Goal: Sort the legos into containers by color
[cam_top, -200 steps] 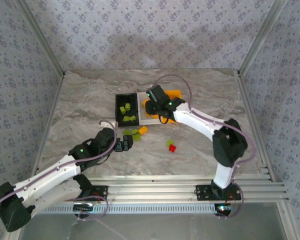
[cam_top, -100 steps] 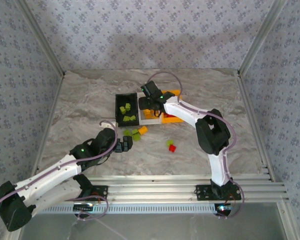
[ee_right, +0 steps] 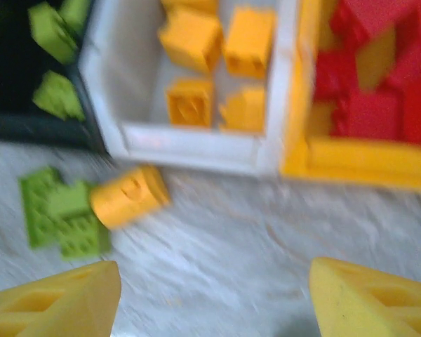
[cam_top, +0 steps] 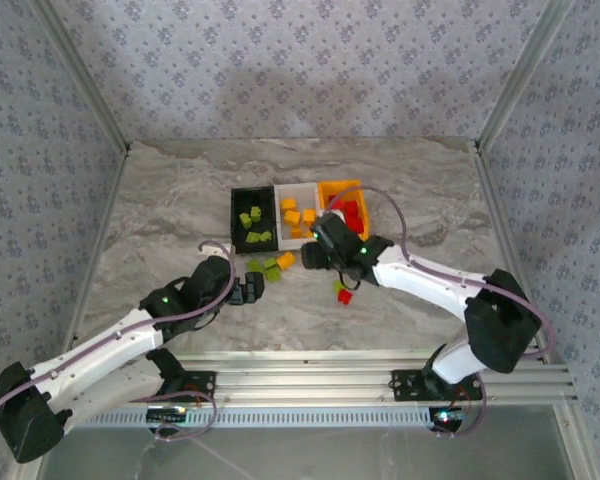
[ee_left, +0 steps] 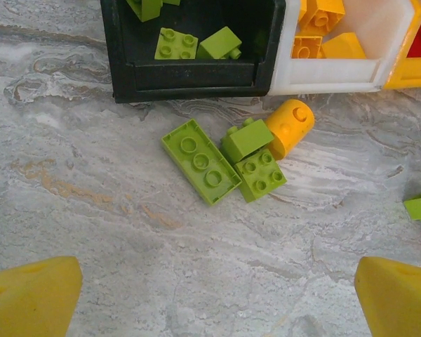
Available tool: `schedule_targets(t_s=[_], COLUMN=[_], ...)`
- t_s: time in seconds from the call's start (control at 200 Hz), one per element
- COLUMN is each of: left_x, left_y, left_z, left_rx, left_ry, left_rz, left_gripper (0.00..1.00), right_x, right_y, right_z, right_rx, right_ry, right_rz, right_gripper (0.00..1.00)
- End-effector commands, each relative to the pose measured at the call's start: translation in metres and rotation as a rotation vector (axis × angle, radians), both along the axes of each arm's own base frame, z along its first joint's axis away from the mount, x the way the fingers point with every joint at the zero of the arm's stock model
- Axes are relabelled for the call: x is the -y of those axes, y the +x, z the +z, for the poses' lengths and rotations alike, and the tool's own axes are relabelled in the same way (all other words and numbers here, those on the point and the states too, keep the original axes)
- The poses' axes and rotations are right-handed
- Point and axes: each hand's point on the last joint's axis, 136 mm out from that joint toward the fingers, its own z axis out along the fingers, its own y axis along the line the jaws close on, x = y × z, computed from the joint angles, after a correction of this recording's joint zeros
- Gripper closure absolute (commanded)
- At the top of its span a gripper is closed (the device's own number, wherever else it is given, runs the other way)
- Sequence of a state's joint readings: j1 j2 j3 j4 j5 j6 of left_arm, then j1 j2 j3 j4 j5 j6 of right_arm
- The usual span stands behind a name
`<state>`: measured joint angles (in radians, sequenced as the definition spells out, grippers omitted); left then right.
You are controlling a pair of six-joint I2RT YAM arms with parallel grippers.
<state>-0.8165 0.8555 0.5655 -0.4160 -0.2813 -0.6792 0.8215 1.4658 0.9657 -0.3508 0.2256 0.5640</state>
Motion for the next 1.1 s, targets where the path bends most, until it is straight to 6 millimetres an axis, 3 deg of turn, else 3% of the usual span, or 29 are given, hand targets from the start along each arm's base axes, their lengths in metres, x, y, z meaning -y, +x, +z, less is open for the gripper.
schedule_targets(t_s=[0.0,0.15,0.53,0.69,0.904,0.989,1.094], left_x=[-0.002,0.000,0.001,0.000,-0.001,-0.004,-0.010], left_y=[0.005,0.006,0.005,0.005,0.005,0.003,0.003], left_z=[-0.001,-0.007,-0.019,-0.022,-0.022,-0.022,-0.019], left_rx=[0.008,-0.006,-0.042,-0.045,-0.045,-0.047,-0.034], left_ry=[0.005,0.006,0.019,0.021,0.025,0.037,0.046], left_rz=[0.021,0.021,0.026,0.030,0.031,0.034,0.052], left_gripper=[0.00,0.00,0.00,0.00,0.00,0.00,0.00], right_x=[0.031,0.050,0.032,0.025,0.018,0.012,-0.003], right_y=[-0.026,-0.043,-0.029,-0.025,-0.023,-0.021,-0.015], right_z=[-0.023,-0.052,-0.083,-0.084,-0.084,-0.075,-0.049], right_rx=[-0.067,-0.130,-0.167,-0.153,-0.155,-0.141,-0.094], right_ry=[-0.044,-0.088,-0.139,-0.142,-0.143,-0.127,-0.095], right_rz=[-0.084,-0.111,-0.063,-0.021,0.000,0.014,0.043], right_gripper=[0.27,0.26,0.29,0.38,0.60,0.66,0.70])
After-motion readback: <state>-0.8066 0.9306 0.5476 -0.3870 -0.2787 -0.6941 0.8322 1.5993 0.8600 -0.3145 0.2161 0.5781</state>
